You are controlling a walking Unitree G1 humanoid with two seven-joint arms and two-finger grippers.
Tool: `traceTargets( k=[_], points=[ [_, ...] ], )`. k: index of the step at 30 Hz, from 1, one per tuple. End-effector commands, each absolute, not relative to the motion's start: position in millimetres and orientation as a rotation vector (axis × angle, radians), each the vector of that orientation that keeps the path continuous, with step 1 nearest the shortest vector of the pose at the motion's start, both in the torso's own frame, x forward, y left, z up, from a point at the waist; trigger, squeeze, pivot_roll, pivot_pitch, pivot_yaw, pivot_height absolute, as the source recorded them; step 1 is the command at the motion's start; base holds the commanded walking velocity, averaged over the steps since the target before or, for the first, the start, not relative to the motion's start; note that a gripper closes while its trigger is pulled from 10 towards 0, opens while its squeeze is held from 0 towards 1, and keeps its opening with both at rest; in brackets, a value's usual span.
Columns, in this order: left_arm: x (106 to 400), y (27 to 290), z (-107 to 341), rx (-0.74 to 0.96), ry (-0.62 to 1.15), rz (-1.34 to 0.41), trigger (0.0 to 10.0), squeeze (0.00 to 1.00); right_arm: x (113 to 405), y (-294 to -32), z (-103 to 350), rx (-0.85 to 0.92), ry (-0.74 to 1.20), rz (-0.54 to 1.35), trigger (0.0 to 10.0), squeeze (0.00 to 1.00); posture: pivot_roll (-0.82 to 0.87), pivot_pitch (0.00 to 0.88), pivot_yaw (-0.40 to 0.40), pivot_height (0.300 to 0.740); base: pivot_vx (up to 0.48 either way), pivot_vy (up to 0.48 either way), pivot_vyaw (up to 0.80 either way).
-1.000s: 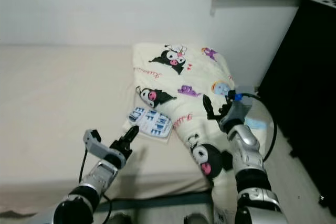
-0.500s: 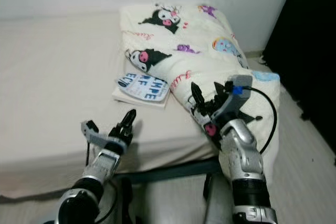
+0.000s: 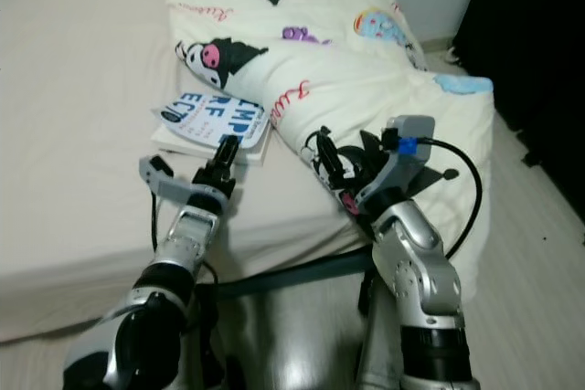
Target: Clean up the room
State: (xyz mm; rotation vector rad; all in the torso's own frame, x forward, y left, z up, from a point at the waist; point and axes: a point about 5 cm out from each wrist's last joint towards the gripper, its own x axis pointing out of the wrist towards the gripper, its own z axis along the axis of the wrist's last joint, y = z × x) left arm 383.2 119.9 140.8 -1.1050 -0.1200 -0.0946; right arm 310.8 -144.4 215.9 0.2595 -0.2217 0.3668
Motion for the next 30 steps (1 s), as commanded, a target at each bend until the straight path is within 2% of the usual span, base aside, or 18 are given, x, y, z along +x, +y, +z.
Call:
traceTargets(
  k=[1,4,8,10,15,16,18,19,25,29,30],
  points=[
    [378,118,123,-1.093,-0.033,-0.010,10.0,0.00,305,-145,214,0.290,-0.206,0.357,10.0,0.00,0.00,0.468,0.097,0.469,0.000,0.000,0.00],
    [382,126,127,-1.123,-0.039,0.051,10.0,0.00,300,-147,220,0.297,-0.221,0.345,10.0,0.00,-0.01,0.483,0.101,0.469,0.000,0.000,0.00],
    [386,123,137,-1.184,-0.070,0.037,10.0,0.00,299,-147,224,0.298,-0.227,0.343,10.0,0.00,-0.01,0.491,0.101,0.469,0.000,0.000,0.00],
    [391,109,152,-1.277,-0.109,-0.032,10.0,0.00,297,-148,227,0.296,-0.237,0.327,10.0,0.00,-0.02,0.492,0.098,0.469,0.000,0.000,0.00],
    [393,93,159,-1.296,-0.095,-0.059,10.0,0.00,293,-150,231,0.295,-0.248,0.317,10.0,0.00,-0.04,0.493,0.102,0.469,0.000,0.000,0.00],
    [392,90,157,-1.285,-0.077,-0.054,2.8,0.00,292,-152,233,0.291,-0.253,0.311,10.0,0.00,-0.05,0.493,0.104,0.469,0.000,0.000,0.00],
    [392,88,155,-1.277,-0.065,-0.048,2.8,0.00,291,-153,235,0.289,-0.255,0.306,10.0,0.00,-0.05,0.493,0.104,0.469,0.000,0.000,0.00],
    [391,88,152,-1.258,-0.048,-0.039,0.0,0.00,290,-157,237,0.282,-0.261,0.293,10.0,0.00,-0.05,0.492,0.105,0.469,0.000,0.000,0.00],
    [391,96,147,-1.221,-0.037,-0.012,0.0,0.00,288,-176,246,0.257,-0.290,0.230,10.0,0.00,-0.04,0.477,0.107,0.469,0.000,0.000,0.00],
    [396,113,160,-1.164,-0.112,-0.020,0.0,0.00,277,-222,267,0.199,-0.372,0.056,10.0,0.00,-0.04,0.449,0.112,0.469,0.000,0.000,0.00],
    [399,121,170,-1.140,-0.155,-0.037,0.0,0.00,270,-242,275,0.188,-0.403,-0.020,10.0,0.00,-0.04,0.437,0.115,0.469,0.000,0.000,0.00]
  ],
)
